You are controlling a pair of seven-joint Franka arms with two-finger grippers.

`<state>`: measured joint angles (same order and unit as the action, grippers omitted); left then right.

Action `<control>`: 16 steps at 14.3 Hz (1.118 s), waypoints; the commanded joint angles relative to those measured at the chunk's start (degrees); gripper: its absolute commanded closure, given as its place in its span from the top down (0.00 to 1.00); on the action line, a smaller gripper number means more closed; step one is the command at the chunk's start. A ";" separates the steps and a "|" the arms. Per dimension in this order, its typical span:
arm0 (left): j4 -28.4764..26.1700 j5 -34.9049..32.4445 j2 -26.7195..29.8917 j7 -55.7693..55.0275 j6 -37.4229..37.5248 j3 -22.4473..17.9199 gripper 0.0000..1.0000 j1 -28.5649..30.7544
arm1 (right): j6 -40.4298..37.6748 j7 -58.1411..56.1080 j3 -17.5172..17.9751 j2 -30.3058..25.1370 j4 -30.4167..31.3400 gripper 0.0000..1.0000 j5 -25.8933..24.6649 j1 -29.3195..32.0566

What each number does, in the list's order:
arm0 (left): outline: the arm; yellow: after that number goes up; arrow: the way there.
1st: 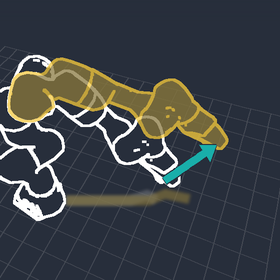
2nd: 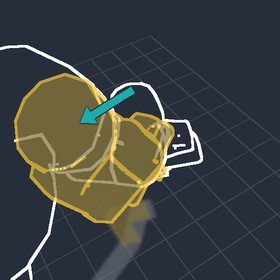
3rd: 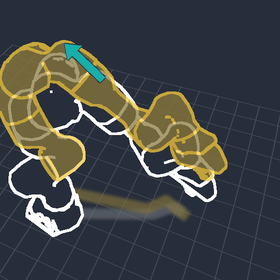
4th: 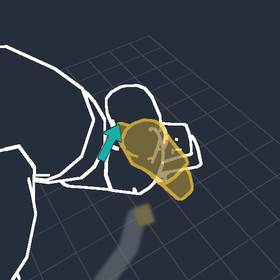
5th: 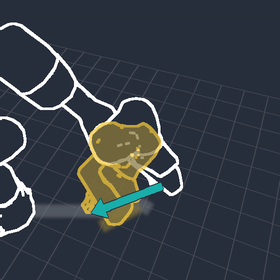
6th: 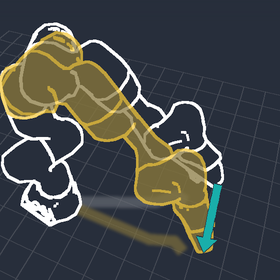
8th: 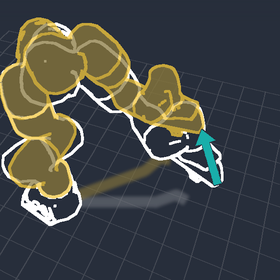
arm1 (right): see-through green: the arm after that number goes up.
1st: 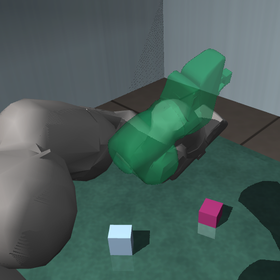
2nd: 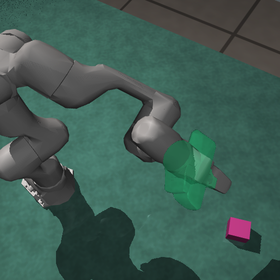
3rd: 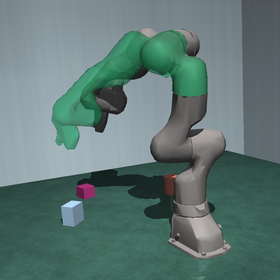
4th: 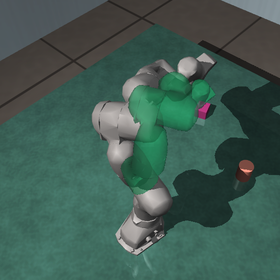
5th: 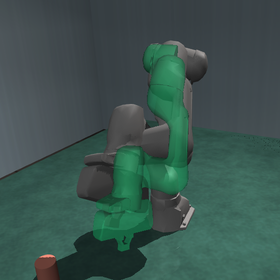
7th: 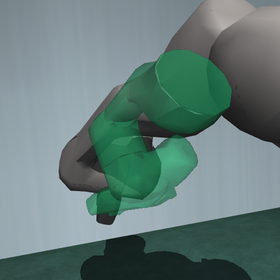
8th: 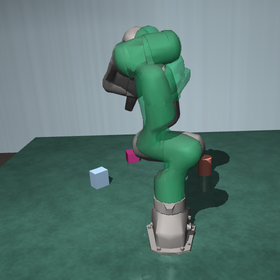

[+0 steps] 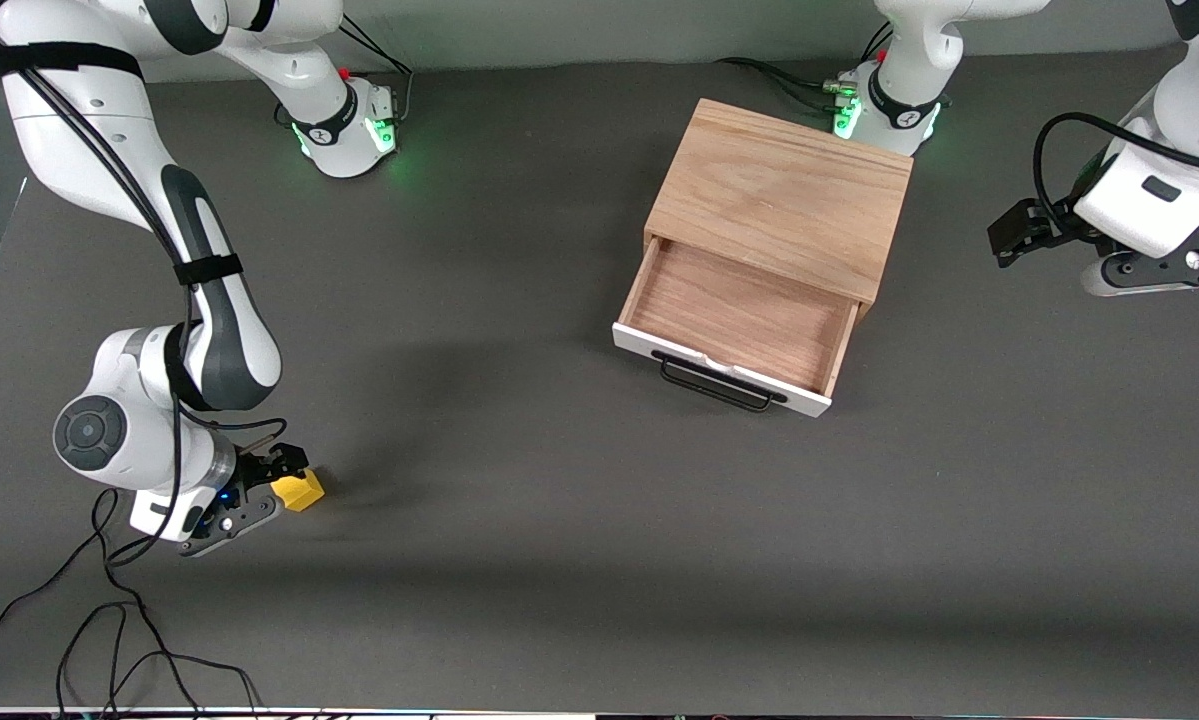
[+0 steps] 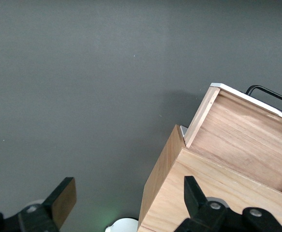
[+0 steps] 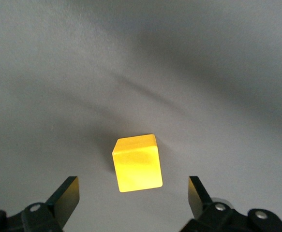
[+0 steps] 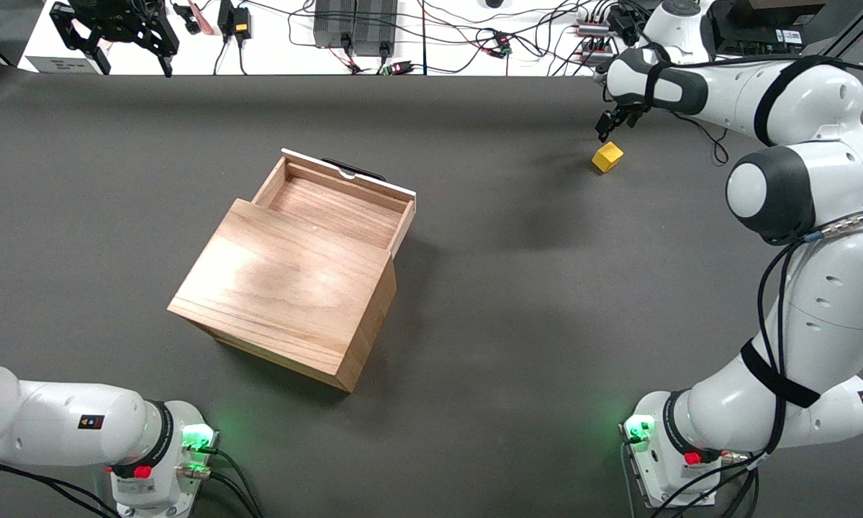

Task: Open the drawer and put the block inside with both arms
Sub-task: 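Close the right gripper on the yellow cube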

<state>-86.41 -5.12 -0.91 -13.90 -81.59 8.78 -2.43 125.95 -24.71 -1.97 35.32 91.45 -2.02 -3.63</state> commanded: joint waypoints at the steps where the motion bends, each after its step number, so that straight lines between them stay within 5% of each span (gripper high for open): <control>1: -0.51 0.46 0.91 0.89 0.20 0.27 0.99 0.06 | 2.36 -1.74 -0.31 2.02 0.48 1.00 0.00 -0.15; 8: -0.51 0.55 1.00 1.16 -0.06 0.10 0.99 0.94 | 9.48 -2.27 -0.31 4.14 4.52 0.99 0.00 0.29; 10: -0.69 0.55 1.35 1.16 -0.94 0.10 1.00 1.02 | 9.49 -2.09 -0.31 4.14 4.52 0.89 0.00 0.37; 11: -0.78 0.55 1.35 1.16 -1.29 0.10 1.00 1.20 | 9.49 -1.92 -0.40 4.23 4.52 0.82 0.09 0.46; 14: -2.97 0.46 2.66 1.24 -5.68 0.10 1.00 1.81 | 9.31 -1.48 -0.40 4.23 4.44 0.35 0.09 0.55; 16: -3.33 0.11 3.28 1.33 -7.61 0.10 1.00 1.82 | 8.70 -0.17 -0.40 3.88 3.91 0.14 0.18 0.64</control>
<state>-86.98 -5.12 -0.46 -13.83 -86.64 8.71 -1.23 134.64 -25.45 -2.37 40.07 95.24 -2.01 -3.18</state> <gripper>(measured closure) 0.000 0.449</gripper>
